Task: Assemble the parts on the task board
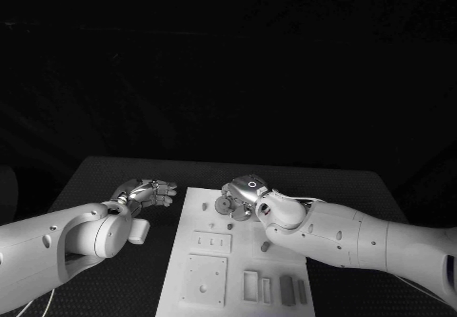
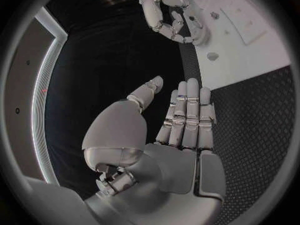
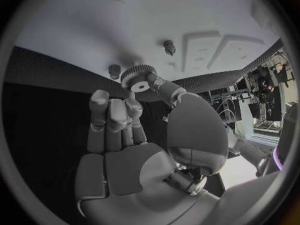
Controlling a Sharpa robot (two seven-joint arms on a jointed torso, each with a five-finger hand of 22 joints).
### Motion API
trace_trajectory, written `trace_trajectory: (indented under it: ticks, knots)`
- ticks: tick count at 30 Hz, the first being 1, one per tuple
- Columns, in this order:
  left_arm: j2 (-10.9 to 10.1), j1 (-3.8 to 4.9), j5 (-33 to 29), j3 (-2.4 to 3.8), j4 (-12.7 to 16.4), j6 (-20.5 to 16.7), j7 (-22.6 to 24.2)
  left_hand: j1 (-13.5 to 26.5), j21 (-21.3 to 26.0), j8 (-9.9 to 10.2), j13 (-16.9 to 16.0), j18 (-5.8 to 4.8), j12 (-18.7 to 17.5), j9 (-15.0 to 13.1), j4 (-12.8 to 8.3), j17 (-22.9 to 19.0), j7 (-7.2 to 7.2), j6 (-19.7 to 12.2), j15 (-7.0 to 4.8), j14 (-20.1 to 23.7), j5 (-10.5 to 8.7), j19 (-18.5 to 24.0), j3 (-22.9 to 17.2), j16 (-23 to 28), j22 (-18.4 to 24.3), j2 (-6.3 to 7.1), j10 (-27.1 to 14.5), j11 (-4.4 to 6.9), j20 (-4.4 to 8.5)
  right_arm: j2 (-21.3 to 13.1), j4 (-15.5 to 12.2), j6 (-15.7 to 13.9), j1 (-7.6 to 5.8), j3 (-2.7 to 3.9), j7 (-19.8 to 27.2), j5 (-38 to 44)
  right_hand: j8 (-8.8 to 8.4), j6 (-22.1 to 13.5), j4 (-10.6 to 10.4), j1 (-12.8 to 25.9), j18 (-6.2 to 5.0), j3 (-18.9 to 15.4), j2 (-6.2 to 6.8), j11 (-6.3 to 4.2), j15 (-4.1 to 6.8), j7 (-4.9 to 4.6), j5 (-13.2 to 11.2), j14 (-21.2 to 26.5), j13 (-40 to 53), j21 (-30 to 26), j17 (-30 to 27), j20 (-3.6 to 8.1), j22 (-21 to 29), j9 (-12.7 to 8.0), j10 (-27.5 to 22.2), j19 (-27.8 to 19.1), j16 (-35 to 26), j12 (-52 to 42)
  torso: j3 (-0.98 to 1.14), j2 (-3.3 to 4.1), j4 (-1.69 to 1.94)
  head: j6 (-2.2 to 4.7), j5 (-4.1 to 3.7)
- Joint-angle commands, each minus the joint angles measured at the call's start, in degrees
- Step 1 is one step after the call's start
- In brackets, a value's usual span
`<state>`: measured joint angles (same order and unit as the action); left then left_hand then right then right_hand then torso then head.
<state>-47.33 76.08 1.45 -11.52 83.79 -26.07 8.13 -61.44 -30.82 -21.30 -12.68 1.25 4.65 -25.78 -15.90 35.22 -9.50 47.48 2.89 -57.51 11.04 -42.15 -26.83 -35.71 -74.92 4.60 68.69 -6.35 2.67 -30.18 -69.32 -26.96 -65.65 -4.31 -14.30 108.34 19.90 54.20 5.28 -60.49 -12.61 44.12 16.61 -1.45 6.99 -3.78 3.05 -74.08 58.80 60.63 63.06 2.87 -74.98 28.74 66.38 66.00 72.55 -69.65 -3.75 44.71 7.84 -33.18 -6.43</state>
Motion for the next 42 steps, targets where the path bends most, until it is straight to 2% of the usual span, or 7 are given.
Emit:
trace_trajectory:
  ticks: [1,9,17,24,28,34,42]
  knots:
    - [0.1,0.07,-0.3,0.07,0.1,0.9,0.3,0.7,-0.3,0.3,-0.1,-0.04,-0.3,-0.1,0.1,-0.1,0.11,-0.3,0.11,0.4,-0.05,0.3,0.0,-0.3,-1.0,0.10,-0.4,-0.17,0.04,0.1,0.2,0.7,0.04,-0.03,-0.7,1.7,0.05,7.1,-0.1,0.0,-2.39,0.1,0.42,-0.37,0.46,-0.69,-0.2,0.0,-0.1,0.2,-0.1,0.27,0.1,0.1,-0.2,0.3,-0.3,0.4,0.05,0.03,0.01,-0.08,0.01]
    - [0.3,0.08,-0.8,0.07,-0.1,1.3,0.2,0.8,-0.3,0.4,-0.1,-0.05,-0.3,-0.1,0.1,-0.1,0.11,-0.3,0.12,0.4,-0.07,0.3,0.0,-0.3,-1.0,0.09,-0.4,-0.19,0.02,0.4,0.1,1.6,0.04,-0.03,-1.1,1.5,-0.01,7.0,0.0,0.2,-2.39,0.0,0.43,-0.34,0.44,-0.72,-0.3,0.1,-0.1,0.2,-0.3,0.25,0.1,0.1,-0.2,0.2,-0.4,0.4,0.21,-0.05,-0.12,-0.21,0.22]
    - [0.3,0.08,-0.8,0.07,-0.1,1.4,0.2,0.9,-0.3,0.4,-0.1,-0.05,-0.4,-0.1,0.1,-0.1,0.11,-0.4,0.13,0.5,-0.08,0.3,0.0,-0.3,-1.0,0.10,-0.5,-0.21,0.02,0.6,0.6,2.5,0.03,-0.07,-1.2,1.8,-0.05,6.9,0.1,0.2,-2.39,-0.1,0.44,-0.33,0.43,-0.73,-0.2,0.1,-0.2,0.2,-0.3,0.25,0.1,0.1,-0.2,0.2,-0.5,0.5,0.16,0.00,-0.13,-0.52,0.08]
    - [0.5,0.08,-0.8,0.07,-0.1,1.5,0.2,0.9,-0.3,0.4,-0.2,-0.05,-0.4,-0.2,0.2,-0.1,0.11,-0.4,0.13,0.5,-0.08,0.3,0.0,-0.3,-1.0,0.08,-0.5,-0.22,0.02,0.9,0.9,3.8,0.04,-0.42,-1.6,1.9,-0.35,6.4,0.5,0.4,-2.39,-0.4,0.46,-0.18,0.34,-0.90,-0.3,0.1,-0.2,0.2,-0.4,0.20,0.1,0.1,-0.2,0.0,-0.6,0.6,0.14,0.05,-0.15,-0.71,0.10]
    - [0.6,0.07,-0.8,0.07,-0.1,1.5,0.2,0.9,-0.3,0.4,-0.2,-0.05,-0.4,-0.2,0.2,-0.1,0.10,-0.4,0.13,0.5,-0.08,0.3,0.0,-0.3,-1.0,0.07,-0.5,-0.22,0.02,1.1,1.6,3.9,0.05,-0.44,-1.7,2.1,-0.41,6.3,0.6,0.4,-2.39,-0.5,0.45,-0.14,0.31,-0.93,-0.3,0.2,-0.3,0.1,-0.4,0.19,0.1,0.1,-0.2,0.0,-0.6,0.6,0.11,-0.05,-0.02,-0.61,0.10]
    - [0.5,0.07,-0.8,0.07,-0.1,1.5,0.2,0.9,-0.3,0.4,-0.2,-0.04,-0.4,-0.2,0.2,-0.2,0.11,-0.4,0.13,0.5,-0.07,0.3,0.0,-0.3,-1.0,0.05,-0.5,-0.22,0.02,1.2,1.6,4.6,0.08,-0.60,-1.3,1.9,-0.43,6.3,0.8,0.4,-2.39,-0.5,0.48,-0.11,0.28,-0.96,-0.3,0.2,-0.3,0.1,-0.4,0.18,0.1,0.1,-0.2,-0.1,-0.7,0.6,0.09,-0.01,-0.13,-0.67,0.32]
    - [0.5,0.07,-0.8,0.07,-0.2,1.4,0.3,0.9,-0.3,0.4,-0.2,-0.03,-0.4,-0.2,0.2,-0.2,0.11,-0.4,0.13,0.5,-0.06,0.3,0.0,-0.3,-1.0,0.06,-0.5,-0.21,0.03,1.2,2.1,6.2,0.11,-0.93,-1.0,1.7,-0.56,6.1,1.1,1.1,-2.39,-1.2,0.47,0.01,0.15,-1.08,-0.3,0.3,-0.3,0.1,-0.5,0.03,0.1,0.2,-0.4,-0.3,-0.8,0.7,0.08,-0.06,-0.06,-0.60,0.23]
